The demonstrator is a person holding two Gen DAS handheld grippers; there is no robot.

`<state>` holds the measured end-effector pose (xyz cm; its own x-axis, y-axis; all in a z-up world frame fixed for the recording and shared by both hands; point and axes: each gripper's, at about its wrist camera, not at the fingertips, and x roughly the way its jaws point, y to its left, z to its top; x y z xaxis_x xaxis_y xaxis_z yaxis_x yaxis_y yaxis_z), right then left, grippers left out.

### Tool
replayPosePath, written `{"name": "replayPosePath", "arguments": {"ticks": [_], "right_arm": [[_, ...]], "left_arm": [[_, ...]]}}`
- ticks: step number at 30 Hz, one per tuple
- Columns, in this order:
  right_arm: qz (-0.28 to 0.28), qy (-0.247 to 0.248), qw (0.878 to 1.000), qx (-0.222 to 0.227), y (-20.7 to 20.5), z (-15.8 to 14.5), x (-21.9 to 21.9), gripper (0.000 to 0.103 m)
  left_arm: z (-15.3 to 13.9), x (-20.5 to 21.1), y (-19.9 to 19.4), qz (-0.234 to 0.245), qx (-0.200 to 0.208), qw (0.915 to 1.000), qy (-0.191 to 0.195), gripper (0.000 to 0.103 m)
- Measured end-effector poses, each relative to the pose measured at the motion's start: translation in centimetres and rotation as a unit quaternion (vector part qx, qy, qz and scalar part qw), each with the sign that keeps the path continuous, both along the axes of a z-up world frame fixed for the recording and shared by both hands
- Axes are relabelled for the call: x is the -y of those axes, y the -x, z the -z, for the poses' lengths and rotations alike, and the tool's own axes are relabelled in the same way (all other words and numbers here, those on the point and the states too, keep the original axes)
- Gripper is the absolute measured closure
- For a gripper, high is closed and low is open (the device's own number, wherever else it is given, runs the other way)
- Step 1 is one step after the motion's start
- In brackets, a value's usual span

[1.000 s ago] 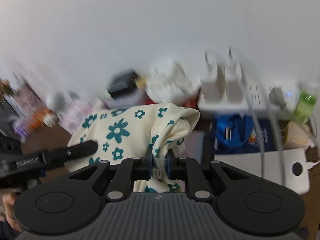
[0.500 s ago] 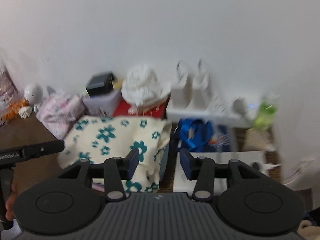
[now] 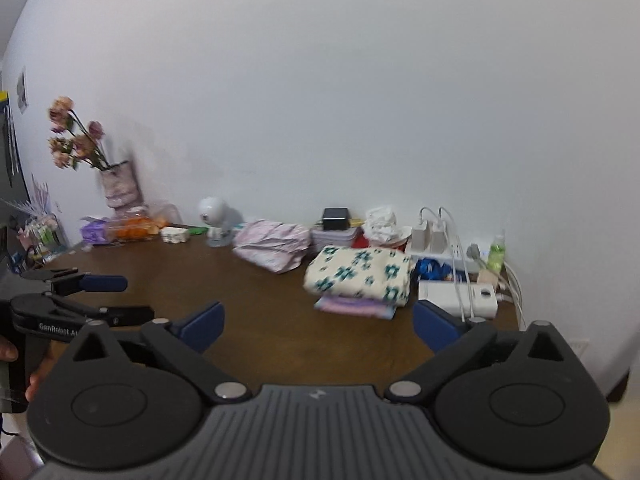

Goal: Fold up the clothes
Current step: 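Open both grippers and withdraw them from the placed dress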

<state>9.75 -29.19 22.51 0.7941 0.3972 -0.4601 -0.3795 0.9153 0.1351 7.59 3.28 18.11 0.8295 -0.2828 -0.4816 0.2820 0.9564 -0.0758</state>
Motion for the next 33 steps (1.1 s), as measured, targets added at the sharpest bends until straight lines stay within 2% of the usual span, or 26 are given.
{"name": "replayPosePath", "arguments": {"ticks": [3, 5, 7, 10, 12, 14, 18, 21, 26, 33], "right_arm": [[0.005, -0.031, 0.999, -0.019, 5.7, 2.2, -0.3, 0.0], [0.015, -0.042, 0.999, -0.032, 9.2, 4.7, -1.0, 0.0], [0.031, -0.035, 0.998, -0.035, 12.8, 8.0, -2.6, 0.0], [0.051, -0.028, 0.998, -0.014, 15.9, 12.6, -5.4, 0.0], [0.085, -0.034, 0.996, -0.009, 15.5, 15.1, -7.0, 0.0], [0.114, -0.025, 0.993, -0.001, 14.4, 17.0, -8.4, 0.0], [0.137, 0.043, 0.99, 0.015, 11.8, 19.4, -10.3, 0.0], [0.152, 0.082, 0.985, 0.001, 10.2, 20.4, -10.9, 0.0], [0.185, 0.11, 0.976, -0.045, 9.0, 21.9, -11.3, 0.0], [0.179, 0.095, 0.976, -0.078, 8.2, 22.7, -11.1, 0.0]], "left_arm": [[2.9, -0.9, 4.9, -0.029, -0.002, 0.9986, -0.043, 0.003], [5.9, -1.6, 7.8, -0.059, 0.0, 0.9956, -0.073, 0.003], [8.6, -2.6, 10.0, -0.073, -0.007, 0.9952, -0.066, 0.003], [11.6, -3.6, 10.9, -0.102, -0.019, 0.9943, -0.024, 0.003], [12.9, -3.6, 10.2, -0.129, -0.024, 0.9912, -0.022, 0.003], [13.8, -3.0, 9.4, -0.144, -0.019, 0.9883, -0.046, 0.003], [15.4, -2.4, 8.3, -0.159, -0.03, 0.9837, -0.078, 0.003], [16.2, -2.4, 7.4, -0.161, -0.052, 0.9827, -0.076, 0.003], [17.0, -2.3, 6.7, -0.155, -0.07, 0.9822, -0.08, 0.003], [17.4, -1.4, 6.3, -0.141, -0.077, 0.9843, -0.072, 0.0]]}}
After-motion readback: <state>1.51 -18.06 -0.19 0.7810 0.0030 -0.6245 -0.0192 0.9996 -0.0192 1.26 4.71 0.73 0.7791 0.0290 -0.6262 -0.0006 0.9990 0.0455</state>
